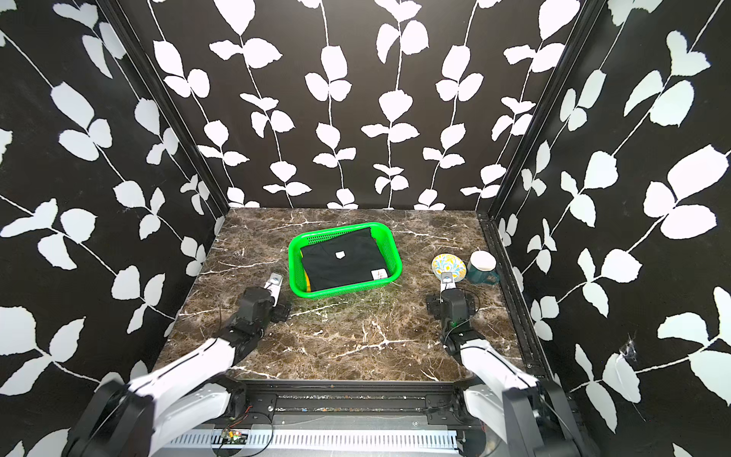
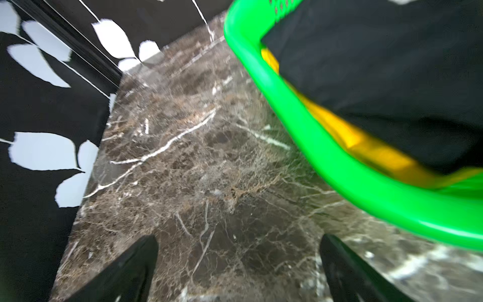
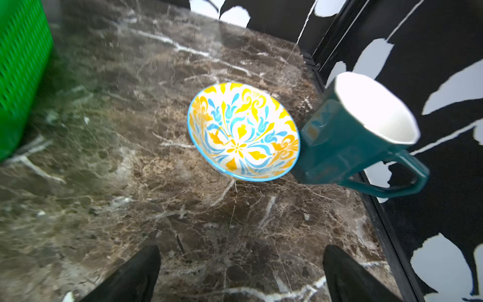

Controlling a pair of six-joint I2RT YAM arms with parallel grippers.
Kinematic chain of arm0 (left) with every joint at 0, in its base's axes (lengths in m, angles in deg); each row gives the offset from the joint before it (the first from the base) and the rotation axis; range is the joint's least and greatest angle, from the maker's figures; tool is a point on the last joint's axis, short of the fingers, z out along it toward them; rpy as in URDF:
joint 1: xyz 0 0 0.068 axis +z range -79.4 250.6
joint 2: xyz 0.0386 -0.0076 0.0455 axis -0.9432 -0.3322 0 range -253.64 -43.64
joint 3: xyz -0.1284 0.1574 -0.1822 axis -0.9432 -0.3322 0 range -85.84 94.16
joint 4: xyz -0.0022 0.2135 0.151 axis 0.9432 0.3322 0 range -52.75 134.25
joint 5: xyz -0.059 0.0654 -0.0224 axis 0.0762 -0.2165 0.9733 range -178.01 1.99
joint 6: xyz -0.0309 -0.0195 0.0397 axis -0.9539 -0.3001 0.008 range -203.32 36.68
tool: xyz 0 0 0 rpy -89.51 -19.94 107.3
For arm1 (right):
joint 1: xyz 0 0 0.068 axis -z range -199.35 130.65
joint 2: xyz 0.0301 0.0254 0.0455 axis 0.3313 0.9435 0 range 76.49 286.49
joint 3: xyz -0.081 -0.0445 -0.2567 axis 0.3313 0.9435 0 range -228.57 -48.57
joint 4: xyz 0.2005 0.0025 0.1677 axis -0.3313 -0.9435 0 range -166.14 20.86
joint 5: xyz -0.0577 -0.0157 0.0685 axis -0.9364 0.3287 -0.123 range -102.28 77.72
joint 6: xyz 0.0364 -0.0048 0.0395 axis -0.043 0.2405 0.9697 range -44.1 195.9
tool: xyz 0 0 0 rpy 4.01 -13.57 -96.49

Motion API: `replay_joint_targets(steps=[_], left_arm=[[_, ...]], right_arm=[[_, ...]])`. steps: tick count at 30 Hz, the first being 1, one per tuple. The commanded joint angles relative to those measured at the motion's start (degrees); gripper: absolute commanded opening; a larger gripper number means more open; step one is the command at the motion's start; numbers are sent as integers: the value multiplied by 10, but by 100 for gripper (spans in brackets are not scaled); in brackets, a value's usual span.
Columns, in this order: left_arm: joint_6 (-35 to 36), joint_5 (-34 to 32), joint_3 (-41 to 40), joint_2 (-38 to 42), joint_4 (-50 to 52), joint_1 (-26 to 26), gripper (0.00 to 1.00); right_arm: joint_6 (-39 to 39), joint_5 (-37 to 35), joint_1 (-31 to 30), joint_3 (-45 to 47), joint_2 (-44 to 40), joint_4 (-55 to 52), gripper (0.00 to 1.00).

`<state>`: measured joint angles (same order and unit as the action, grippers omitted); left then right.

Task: Put the folded t-shirts into the basket
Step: Reset both arms

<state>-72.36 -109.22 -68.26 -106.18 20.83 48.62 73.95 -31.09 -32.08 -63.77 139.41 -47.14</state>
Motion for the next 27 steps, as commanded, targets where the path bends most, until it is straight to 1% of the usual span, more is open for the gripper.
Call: replay_joint_targets(steps=[1,2,4,6,8,9,10,11,12,14,16,17,18,19,21,22,23,25,27], left_arm=[[44,51,3,-58,-161,31,99],[45,53,14,-77,-165,34,99],[44,62,20,-111,-215,49,99],[37,97,20,-138,-269,70,99],[44,99,30,-160,-286,82,99],[51,102,28,-173,-314,89,99],[43,100,29,-184,-332,102,99],[27,109,32,-187,-327,118,99],[12,135,36,-184,-311,135,99],[-6,160,32,-191,-324,156,99],[-23,174,18,-219,-373,173,99],[-28,173,15,-242,-399,176,99],[-28,175,14,-267,-435,177,99],[-22,187,15,-277,-446,178,99],[-24,191,27,-257,-390,180,99],[-28,188,24,-272,-420,183,99],[-33,185,27,-273,-414,186,99],[-52,160,47,-263,-357,192,99],[-62,157,51,-269,-360,197,99]], right_arm=[[-36,24,5,-12,25,109,99],[-40,32,8,-10,36,132,99],[-43,45,17,-6,58,176,99],[-41,71,30,-7,83,222,99],[-47,100,44,-12,128,287,99],[-53,104,48,-22,149,301,99],[-47,105,54,-38,167,278,99],[-42,121,61,-50,184,262,99],[-40,128,65,-55,197,261,99],[-28,125,75,-49,223,287,99],[-20,127,83,-38,256,360,99],[-19,125,84,-41,249,353,99],[-18,129,85,-47,239,317,99],[-17,131,87,-50,243,314,99],[-13,128,88,-52,248,324,98],[-13,128,89,-55,243,301,99],[-13,126,89,-56,247,308,99],[-5,110,89,-60,244,299,98],[11,97,95,-75,248,275,99]])
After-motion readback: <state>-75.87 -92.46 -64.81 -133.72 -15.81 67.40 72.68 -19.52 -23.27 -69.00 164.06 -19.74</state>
